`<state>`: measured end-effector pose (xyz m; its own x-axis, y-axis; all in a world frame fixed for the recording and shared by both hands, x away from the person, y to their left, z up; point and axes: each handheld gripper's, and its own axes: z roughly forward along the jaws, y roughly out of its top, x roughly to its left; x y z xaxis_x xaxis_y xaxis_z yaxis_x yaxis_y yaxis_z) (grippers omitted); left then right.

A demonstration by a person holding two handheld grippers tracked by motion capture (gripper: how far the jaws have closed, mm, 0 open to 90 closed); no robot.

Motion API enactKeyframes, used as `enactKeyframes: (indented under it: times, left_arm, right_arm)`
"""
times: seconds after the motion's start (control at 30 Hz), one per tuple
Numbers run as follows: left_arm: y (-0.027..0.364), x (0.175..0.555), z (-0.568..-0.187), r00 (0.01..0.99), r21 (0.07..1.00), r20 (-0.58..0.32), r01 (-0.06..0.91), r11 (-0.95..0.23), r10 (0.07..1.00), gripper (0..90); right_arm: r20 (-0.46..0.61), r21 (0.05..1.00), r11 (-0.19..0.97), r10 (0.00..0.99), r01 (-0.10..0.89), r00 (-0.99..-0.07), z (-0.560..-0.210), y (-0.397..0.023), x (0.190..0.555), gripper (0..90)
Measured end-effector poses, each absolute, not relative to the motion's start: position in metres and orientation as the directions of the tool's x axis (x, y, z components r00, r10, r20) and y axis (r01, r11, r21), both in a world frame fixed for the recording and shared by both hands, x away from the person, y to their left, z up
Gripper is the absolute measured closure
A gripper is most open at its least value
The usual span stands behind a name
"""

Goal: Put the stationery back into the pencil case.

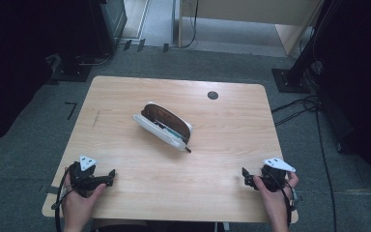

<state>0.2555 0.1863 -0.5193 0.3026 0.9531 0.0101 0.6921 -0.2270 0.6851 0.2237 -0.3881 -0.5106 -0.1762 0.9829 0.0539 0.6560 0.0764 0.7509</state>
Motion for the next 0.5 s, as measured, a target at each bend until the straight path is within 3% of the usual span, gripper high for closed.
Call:
enactKeyframes:
  times: [0.23, 0.5]
  left_arm:
    - [0.186, 0.255, -0.519, 0.304, 0.686, 0.011, 0.691, -0.228, 0.953, 0.5]
    - [0.187, 0.255, -0.519, 0.29, 0.684, 0.008, 0.696, -0.217, 0.957, 0.4]
  right_arm:
    - [0.041, 0.718, 0.053, 0.992, 0.694, -0.119, -0.526, -0.406, 0.208, 0.0]
    - [0.028, 0.708, 0.067, 0.992, 0.703, -0.123, -0.527, -0.405, 0.208, 0.0]
